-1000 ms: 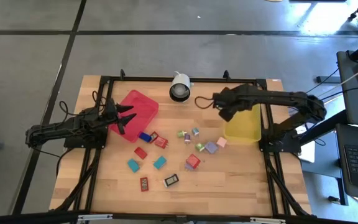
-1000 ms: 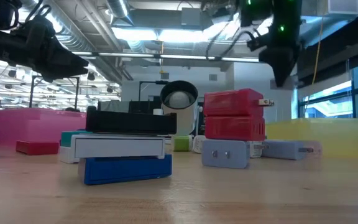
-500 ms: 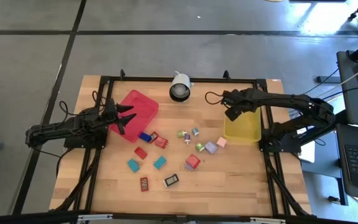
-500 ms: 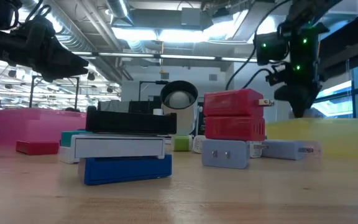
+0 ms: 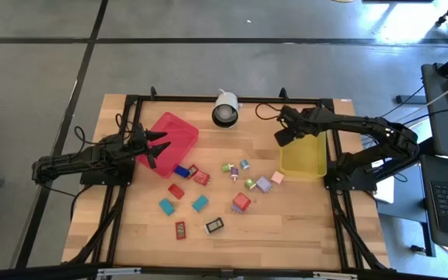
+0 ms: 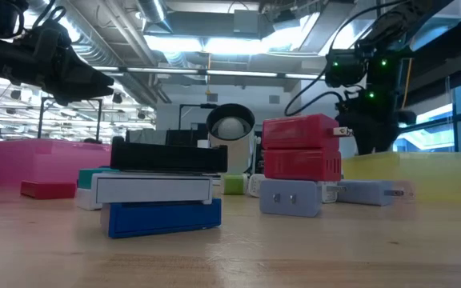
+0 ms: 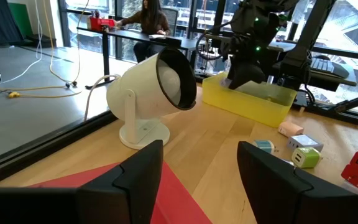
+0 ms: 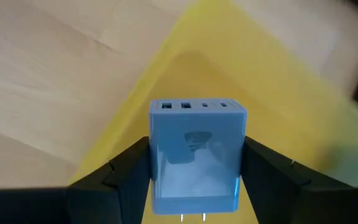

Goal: Pick & Place Office items
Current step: Put the blue charger adapter into the yellow bin

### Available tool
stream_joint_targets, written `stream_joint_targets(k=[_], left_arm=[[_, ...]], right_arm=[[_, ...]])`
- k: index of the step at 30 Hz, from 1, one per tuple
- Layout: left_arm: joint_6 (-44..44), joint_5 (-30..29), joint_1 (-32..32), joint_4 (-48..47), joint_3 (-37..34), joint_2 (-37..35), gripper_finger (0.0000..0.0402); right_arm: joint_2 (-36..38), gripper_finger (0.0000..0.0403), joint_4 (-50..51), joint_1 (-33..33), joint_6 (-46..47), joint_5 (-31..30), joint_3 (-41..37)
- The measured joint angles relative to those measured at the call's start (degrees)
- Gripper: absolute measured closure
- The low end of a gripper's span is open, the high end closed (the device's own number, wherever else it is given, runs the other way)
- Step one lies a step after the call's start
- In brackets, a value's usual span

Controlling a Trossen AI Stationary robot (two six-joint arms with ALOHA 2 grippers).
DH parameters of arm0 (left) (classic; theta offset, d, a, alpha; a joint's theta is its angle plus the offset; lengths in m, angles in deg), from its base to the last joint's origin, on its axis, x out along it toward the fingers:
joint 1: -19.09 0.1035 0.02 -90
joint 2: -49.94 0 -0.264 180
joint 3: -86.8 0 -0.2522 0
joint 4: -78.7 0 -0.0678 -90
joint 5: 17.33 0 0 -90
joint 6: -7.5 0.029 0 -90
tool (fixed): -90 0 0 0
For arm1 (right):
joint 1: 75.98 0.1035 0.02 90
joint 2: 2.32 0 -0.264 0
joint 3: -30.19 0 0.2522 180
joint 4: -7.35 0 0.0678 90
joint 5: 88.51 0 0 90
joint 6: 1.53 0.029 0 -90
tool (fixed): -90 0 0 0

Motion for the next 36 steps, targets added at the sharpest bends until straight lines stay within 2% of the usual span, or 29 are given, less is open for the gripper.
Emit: stream_joint_targets(k=[3, 6, 12, 14, 20, 29, 36], left_arm=[[0.00, 0.00, 0.00, 0.00, -0.01, 0.00, 0.0199], [-0.02, 0.00, 0.00, 0.00, 0.00, 0.00, 0.0197], [0.00, 0.00, 0.02, 0.00, 0.00, 0.00, 0.0198], [0.00, 0.00, 0.02, 0.00, 0.00, 0.00, 0.0198], [0.00, 0.00, 0.02, 0.00, 0.00, 0.00, 0.0198], [0.00, -0.01, 0.00, 0.00, 0.00, 0.00, 0.0197], [0.00, 0.00, 0.00, 0.00, 0.00, 0.00, 0.0197]], right_arm=[[0.00, 0.0186, 0.02, -0.41, 2.39, 2.65, 0.00], [0.00, 0.0186, -0.01, -0.71, 4.55, 2.85, 0.00], [-0.02, 0.0186, -0.17, -0.64, 4.26, -7.91, -0.11], [-0.02, 0.0186, -1.18, -0.64, 5.12, -9.45, -1.00], [-0.07, 0.0185, -5.11, -0.62, 6.41, -5.09, -5.70], [-0.09, 0.0184, -5.51, -0.93, 6.57, -5.11, -7.93], [-0.09, 0.0139, -7.14, -0.93, 6.17, -5.21, -7.93]])
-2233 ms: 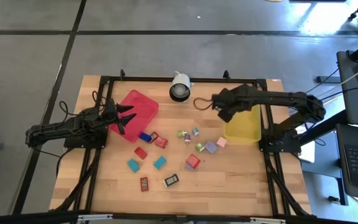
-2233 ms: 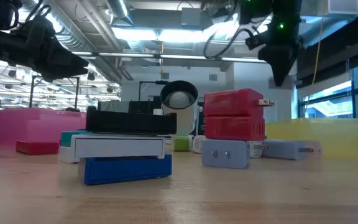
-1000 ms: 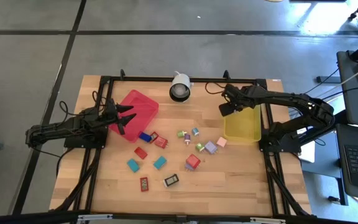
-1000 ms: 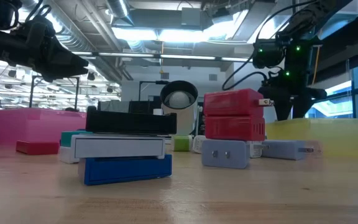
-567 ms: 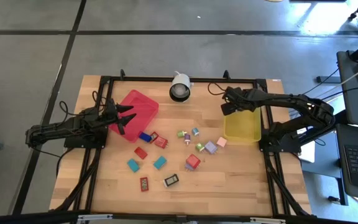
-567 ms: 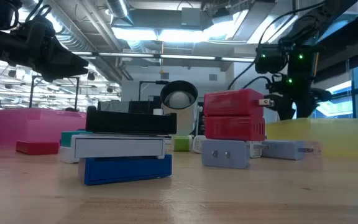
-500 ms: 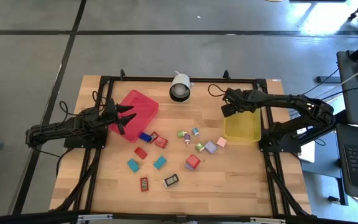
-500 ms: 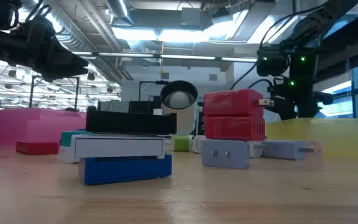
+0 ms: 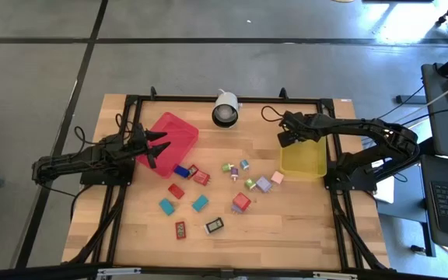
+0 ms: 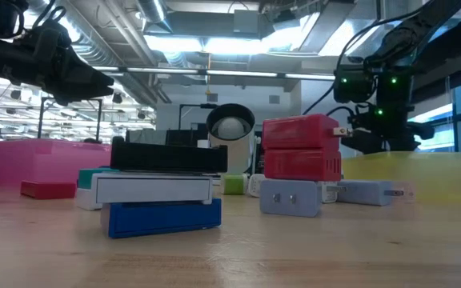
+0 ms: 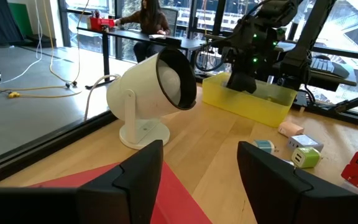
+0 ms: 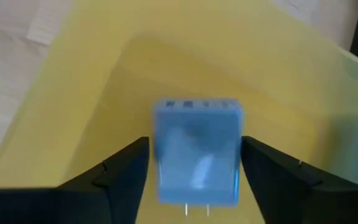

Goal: Pick & Place Office items
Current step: Put the blue charger adapter into the yellow bin

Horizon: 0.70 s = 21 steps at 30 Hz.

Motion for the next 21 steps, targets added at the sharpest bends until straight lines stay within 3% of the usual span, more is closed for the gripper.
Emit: stream_joint_targets(k=[6, 12, 16, 21], left_arm=[[0.00, 0.00, 0.02, 0.00, 0.00, 0.00, 0.0198], [0.00, 0.00, 0.01, 0.00, 0.00, 0.00, 0.0197], [0.00, 0.00, 0.00, 0.00, 0.00, 0.00, 0.0199], [0.00, 0.00, 0.01, -0.01, 0.00, 0.00, 0.0197]], right_arm=[[0.00, 0.0092, 0.27, 0.00, -2.48, 0.01, 0.54], [0.00, 0.0080, 8.95, 1.54, -2.68, 0.00, 8.72], [0.02, 0.0086, 11.42, 5.84, -2.07, 2.03, 14.40], [0.04, 0.0096, 5.50, 16.03, -0.45, 8.17, 16.52]])
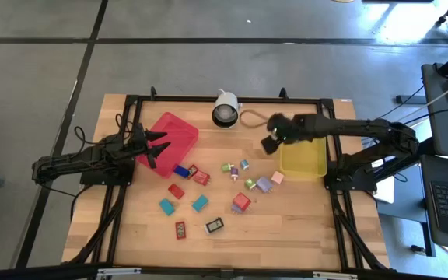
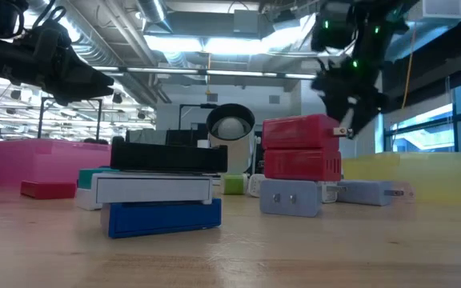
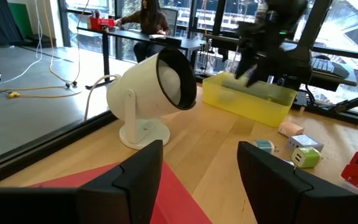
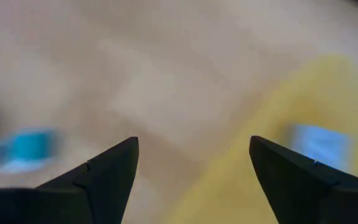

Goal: Pick & Place Office items
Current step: Put the blue charger adapter into the yellow bin

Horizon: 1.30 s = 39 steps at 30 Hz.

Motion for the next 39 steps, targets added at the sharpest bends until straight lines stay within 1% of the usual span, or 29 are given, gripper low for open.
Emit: stream_joint_targets(k=[5, 11, 16, 21, 25, 28, 31, 39], left_arm=[[0.00, 0.00, -0.01, 0.01, 0.00, 0.00, 0.0198], [0.00, -0.01, -0.01, 0.00, 0.00, 0.00, 0.0197], [0.00, -0.02, 0.00, 0.00, 0.00, 0.00, 0.0199], [0.00, -0.02, -0.01, 0.04, 0.00, 0.00, 0.0197], [0.00, -0.02, 0.01, 0.01, 0.00, 0.00, 0.0198], [0.00, -0.02, -0.01, 0.01, 0.00, 0.00, 0.0198], [0.00, -0.02, 0.00, 0.01, 0.00, 0.00, 0.0197], [0.00, -0.01, -0.01, 0.01, 0.00, 0.00, 0.0198]], right_arm=[[-0.31, 0.0105, -2.88, 8.78, 2.99, 0.69, 0.02], [-2.37, 0.0110, -3.43, 13.66, 4.23, 4.42, 0.07], [-8.34, 0.0111, -4.41, 17.68, 6.54, 7.48, 0.07], [-14.43, 0.0111, -5.29, 18.55, 7.10, 10.20, 0.28], [-17.05, 0.0111, -5.26, 18.55, 7.20, 12.61, 1.42], [-17.73, 0.0111, -5.30, 18.58, 7.26, 14.89, 2.37], [-17.88, 0.0111, -5.05, 18.93, 8.41, 15.86, 2.54], [-18.13, 0.0111, -4.46, 20.35, 8.52, 15.15, 2.51]])
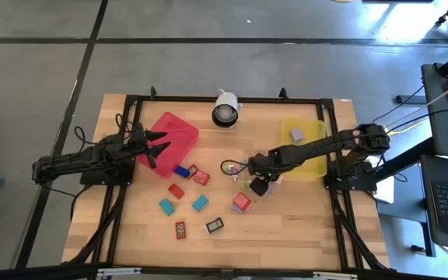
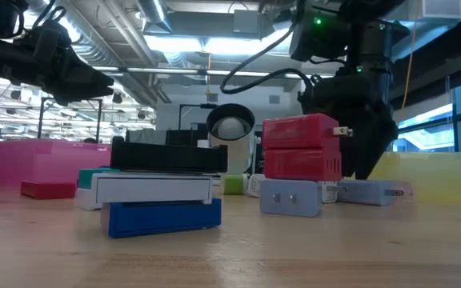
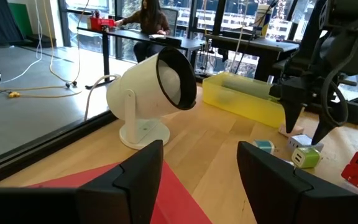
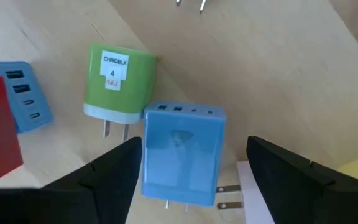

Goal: Pick & Place Office items
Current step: Put the blue charger adapter into the yellow bin

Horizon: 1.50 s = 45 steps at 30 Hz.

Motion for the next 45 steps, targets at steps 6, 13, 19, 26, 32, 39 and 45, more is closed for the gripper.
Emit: stream_joint_targets(k=[6, 13, 19, 26, 32, 39, 45], left_arm=[[0.00, -0.01, 0.01, 0.00, 0.00, 0.00, 0.0197], [0.00, 0.00, 0.02, 0.03, 0.00, 0.00, 0.0197], [0.00, 0.01, 0.02, 0.00, 0.00, 0.00, 0.0198], [0.00, 0.01, 0.01, 0.00, 0.00, 0.00, 0.0198], [0.00, -0.01, 0.00, 0.00, 0.00, 0.00, 0.0198], [0.00, 0.01, 0.00, 0.00, 0.00, 0.00, 0.0198], [0.00, 0.01, 0.02, 0.00, 0.00, 0.00, 0.0197]], right_arm=[[-2.26, 0.0111, -0.15, 0.45, -0.19, 1.11, 0.01], [-3.00, 0.0116, 0.79, 0.45, -0.46, 1.18, -0.04], [-3.00, 0.0153, 0.97, 0.43, -0.64, 1.62, -0.04], [-2.98, 0.0249, 0.97, 0.42, -1.92, 4.69, -0.04], [-2.96, 0.0285, 3.30, 0.38, -5.26, 5.26, 3.68], [-2.94, 0.0284, 19.70, 0.28, -12.33, -4.35, 16.34], [-2.28, 0.0269, 39.22, -1.70, -13.12, -16.76, 24.42]])
